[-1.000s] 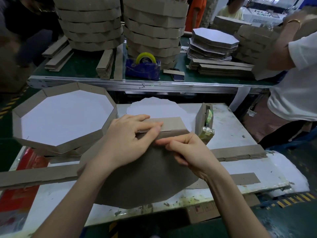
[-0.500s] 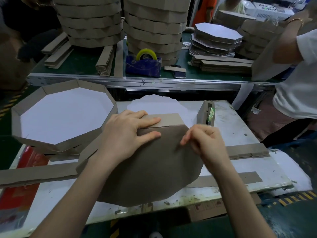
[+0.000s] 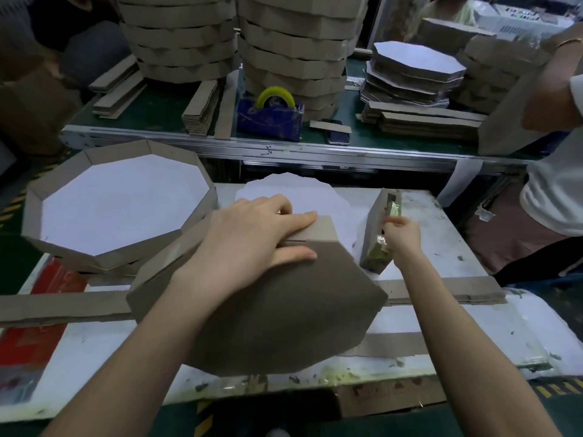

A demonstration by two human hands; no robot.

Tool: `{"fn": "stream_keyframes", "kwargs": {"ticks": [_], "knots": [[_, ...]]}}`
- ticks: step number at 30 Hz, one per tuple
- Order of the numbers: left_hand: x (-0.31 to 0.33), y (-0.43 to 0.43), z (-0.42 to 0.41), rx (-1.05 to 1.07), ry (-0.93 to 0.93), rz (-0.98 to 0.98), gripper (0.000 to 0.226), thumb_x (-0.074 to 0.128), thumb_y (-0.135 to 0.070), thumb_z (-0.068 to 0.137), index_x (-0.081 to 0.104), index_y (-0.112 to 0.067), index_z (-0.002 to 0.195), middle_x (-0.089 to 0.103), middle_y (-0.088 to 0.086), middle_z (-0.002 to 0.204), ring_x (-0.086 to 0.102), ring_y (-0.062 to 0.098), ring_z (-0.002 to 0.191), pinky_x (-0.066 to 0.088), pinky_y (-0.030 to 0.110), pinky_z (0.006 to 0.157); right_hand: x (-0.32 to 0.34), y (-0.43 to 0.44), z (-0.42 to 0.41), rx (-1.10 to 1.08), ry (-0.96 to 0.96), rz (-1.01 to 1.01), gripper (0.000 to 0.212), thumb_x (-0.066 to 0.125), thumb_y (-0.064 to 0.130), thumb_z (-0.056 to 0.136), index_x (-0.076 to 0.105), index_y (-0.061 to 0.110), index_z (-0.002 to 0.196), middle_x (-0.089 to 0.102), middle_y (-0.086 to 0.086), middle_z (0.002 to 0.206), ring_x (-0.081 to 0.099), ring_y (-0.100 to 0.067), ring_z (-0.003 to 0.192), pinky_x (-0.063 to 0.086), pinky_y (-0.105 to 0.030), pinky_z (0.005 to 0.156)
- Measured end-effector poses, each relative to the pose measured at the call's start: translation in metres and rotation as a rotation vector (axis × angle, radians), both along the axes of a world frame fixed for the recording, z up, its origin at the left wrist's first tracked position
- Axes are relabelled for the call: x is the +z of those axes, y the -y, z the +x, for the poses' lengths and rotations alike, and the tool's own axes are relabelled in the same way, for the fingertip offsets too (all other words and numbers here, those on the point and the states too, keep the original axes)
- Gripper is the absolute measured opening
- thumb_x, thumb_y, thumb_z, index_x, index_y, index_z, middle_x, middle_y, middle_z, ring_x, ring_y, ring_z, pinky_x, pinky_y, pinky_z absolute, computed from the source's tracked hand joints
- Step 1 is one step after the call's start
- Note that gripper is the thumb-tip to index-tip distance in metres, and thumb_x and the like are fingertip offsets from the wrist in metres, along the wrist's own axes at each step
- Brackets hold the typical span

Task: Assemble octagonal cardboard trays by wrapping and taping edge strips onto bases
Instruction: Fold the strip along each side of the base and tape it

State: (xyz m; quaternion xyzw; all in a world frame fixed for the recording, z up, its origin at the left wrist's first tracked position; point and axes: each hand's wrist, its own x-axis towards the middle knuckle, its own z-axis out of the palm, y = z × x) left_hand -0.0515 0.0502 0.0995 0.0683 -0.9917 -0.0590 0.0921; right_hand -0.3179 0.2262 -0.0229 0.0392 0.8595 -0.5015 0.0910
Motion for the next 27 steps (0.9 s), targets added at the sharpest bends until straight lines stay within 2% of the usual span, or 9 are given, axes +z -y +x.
{"fn": "stream_keyframes", "kwargs": {"ticks": [3, 6, 10, 12, 15, 17, 20, 23, 27], "knots": [[-0.009, 0.009, 0.002, 0.032, -0.025, 0.026, 0.073, 0.017, -0.081, 0.078, 0.036, -0.051, 0.142, 0.051, -0.017, 0.128, 0.049, 0.011, 0.109, 0.04, 0.027, 0.078, -0.029, -0.011, -0.028, -0.04, 0.255, 0.138, 0.045, 0.059, 0.014, 0.097, 0.048, 0.007, 0.14, 0.049, -0.021, 0.138, 0.048, -0.043, 0.123, 0.048, -0.058, 0.098], [-0.013, 0.01, 0.006, 0.025, -0.1, 0.026, 0.067, 0.02, -0.079, 0.083, 0.046, -0.049, 0.137, 0.06, -0.015, 0.119, 0.056, 0.012, 0.098, 0.045, 0.029, 0.067, -0.044, -0.012, -0.044, -0.041, 0.366, 0.196, 0.045, 0.06, 0.017, 0.097, 0.048, -0.004, 0.135, 0.052, -0.025, 0.136, 0.049, -0.046, 0.123, 0.049, -0.057, 0.098], [-0.016, 0.005, 0.007, 0.016, -0.168, -0.029, 0.061, 0.024, -0.074, 0.088, 0.053, -0.045, 0.133, 0.065, -0.011, 0.114, 0.061, 0.013, 0.09, 0.039, 0.024, 0.062, -0.051, -0.008, -0.057, -0.113, 0.397, 0.074, 0.049, 0.064, 0.003, 0.091, 0.044, -0.001, 0.135, 0.057, -0.025, 0.127, 0.057, -0.047, 0.115, 0.055, -0.059, 0.086], [-0.015, 0.005, 0.007, 0.026, -0.173, -0.019, 0.06, 0.026, -0.074, 0.088, 0.053, -0.045, 0.133, 0.065, -0.011, 0.116, 0.062, 0.014, 0.092, 0.038, 0.024, 0.064, -0.051, -0.006, -0.061, -0.098, 0.413, 0.016, 0.041, 0.064, -0.001, 0.091, 0.049, -0.004, 0.129, 0.059, -0.026, 0.121, 0.061, -0.045, 0.108, 0.057, -0.057, 0.076], [-0.016, 0.006, 0.006, 0.027, -0.175, -0.015, 0.059, 0.028, -0.075, 0.087, 0.054, -0.046, 0.131, 0.064, -0.015, 0.114, 0.061, 0.012, 0.091, 0.035, 0.021, 0.062, -0.055, -0.006, -0.072, -0.149, 0.468, -0.128, 0.035, 0.053, -0.008, 0.094, 0.052, -0.009, 0.129, 0.058, -0.024, 0.117, 0.061, -0.038, 0.108, 0.053, -0.054, 0.091], [-0.015, 0.006, 0.004, 0.032, -0.175, 0.0, 0.058, 0.029, -0.075, 0.087, 0.055, -0.046, 0.131, 0.063, -0.016, 0.112, 0.061, 0.011, 0.091, 0.035, 0.019, 0.06, -0.055, -0.009, -0.073, -0.203, 0.469, -0.245, 0.036, 0.055, -0.01, 0.093, 0.054, -0.007, 0.129, 0.058, -0.024, 0.123, 0.061, -0.034, 0.11, 0.052, -0.049, 0.096], [-0.016, 0.007, 0.003, 0.052, -0.173, 0.021, 0.058, 0.029, -0.077, 0.087, 0.054, -0.049, 0.131, 0.062, -0.019, 0.114, 0.059, 0.009, 0.093, 0.031, 0.013, 0.061, -0.049, -0.004, -0.066, -0.292, 0.437, -0.415, 0.027, 0.061, -0.007, 0.09, 0.058, 0.002, 0.115, 0.061, -0.019, 0.115, 0.057, -0.025, 0.083, 0.054, -0.03, 0.076], [-0.017, 0.007, 0.004, 0.058, -0.178, 0.024, 0.059, 0.027, -0.078, 0.086, 0.053, -0.05, 0.131, 0.061, -0.019, 0.115, 0.059, 0.009, 0.093, 0.033, 0.018, 0.06, -0.045, 0.003, -0.055, -0.474, 0.39, -0.553, 0.004, 0.059, 0.008, 0.09, 0.059, 0.005, 0.092, 0.062, -0.006, 0.088, 0.05, -0.017, 0.06, 0.043, -0.028, 0.055], [-0.018, 0.006, 0.004, 0.058, -0.19, 0.027, 0.059, 0.027, -0.078, 0.086, 0.054, -0.049, 0.13, 0.061, -0.02, 0.112, 0.059, 0.01, 0.091, 0.04, 0.022, 0.058, -0.053, 0.007, -0.033, -0.602, 0.31, -0.715, 0.017, 0.056, 0.025, 0.084, 0.057, 0.014, 0.072, 0.059, 0.003, 0.069, 0.051, -0.014, 0.054, 0.038, -0.021, 0.042]]}}
